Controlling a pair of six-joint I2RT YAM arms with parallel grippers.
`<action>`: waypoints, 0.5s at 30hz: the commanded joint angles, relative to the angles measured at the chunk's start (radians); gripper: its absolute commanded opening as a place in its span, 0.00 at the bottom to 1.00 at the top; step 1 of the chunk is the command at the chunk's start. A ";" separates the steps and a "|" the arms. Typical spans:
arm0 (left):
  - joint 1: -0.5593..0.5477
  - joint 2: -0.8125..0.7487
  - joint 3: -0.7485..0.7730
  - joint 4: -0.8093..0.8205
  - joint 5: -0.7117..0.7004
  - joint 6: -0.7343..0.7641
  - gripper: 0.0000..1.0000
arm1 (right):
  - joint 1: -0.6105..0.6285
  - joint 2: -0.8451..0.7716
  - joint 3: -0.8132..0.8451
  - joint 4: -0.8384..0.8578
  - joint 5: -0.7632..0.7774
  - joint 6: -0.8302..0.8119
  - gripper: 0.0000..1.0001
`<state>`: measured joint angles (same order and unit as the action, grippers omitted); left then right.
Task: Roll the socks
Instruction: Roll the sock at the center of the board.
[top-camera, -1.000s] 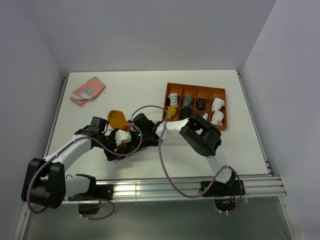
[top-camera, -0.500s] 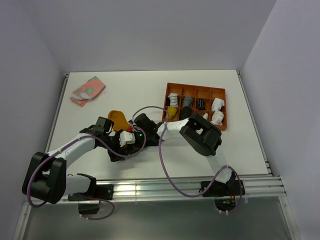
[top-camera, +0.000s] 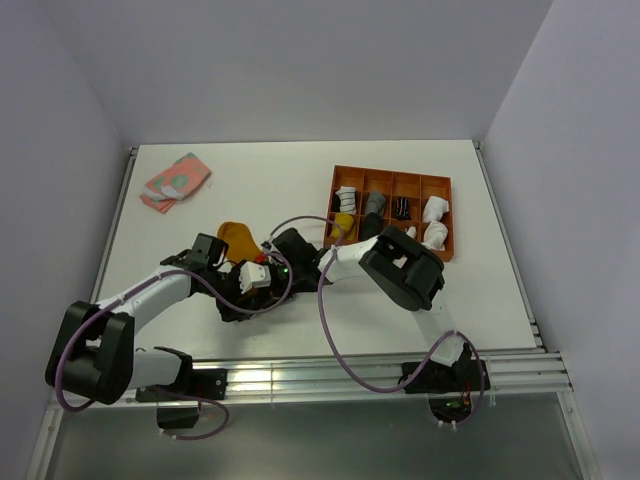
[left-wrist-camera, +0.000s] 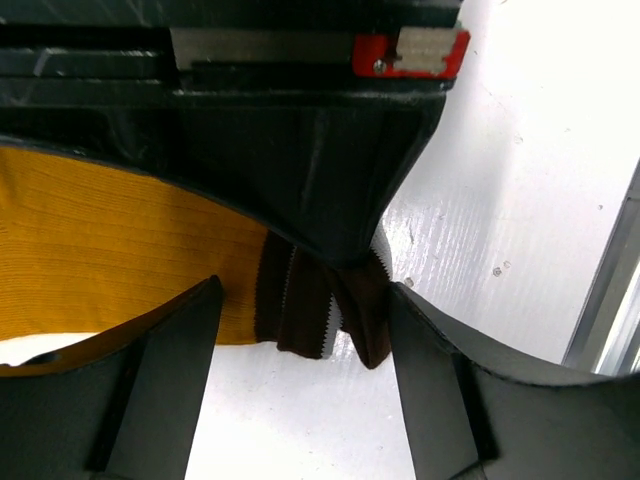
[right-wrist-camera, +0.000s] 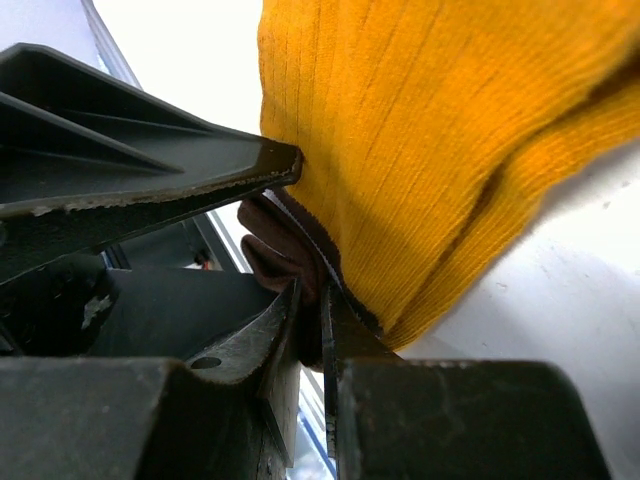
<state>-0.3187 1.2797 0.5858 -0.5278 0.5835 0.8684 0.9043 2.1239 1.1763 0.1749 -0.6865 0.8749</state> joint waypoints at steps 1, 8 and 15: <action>-0.005 0.015 0.028 -0.008 0.041 0.001 0.72 | -0.011 -0.002 -0.041 -0.035 0.004 0.016 0.00; -0.005 0.033 0.039 -0.032 0.067 0.011 0.73 | -0.021 -0.002 -0.043 0.001 -0.015 0.055 0.00; -0.005 0.046 0.045 -0.061 0.090 0.034 0.74 | -0.030 -0.005 -0.044 0.005 -0.010 0.073 0.00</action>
<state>-0.3187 1.3167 0.6025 -0.5507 0.6216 0.8761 0.8879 2.1239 1.1519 0.2050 -0.7193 0.9440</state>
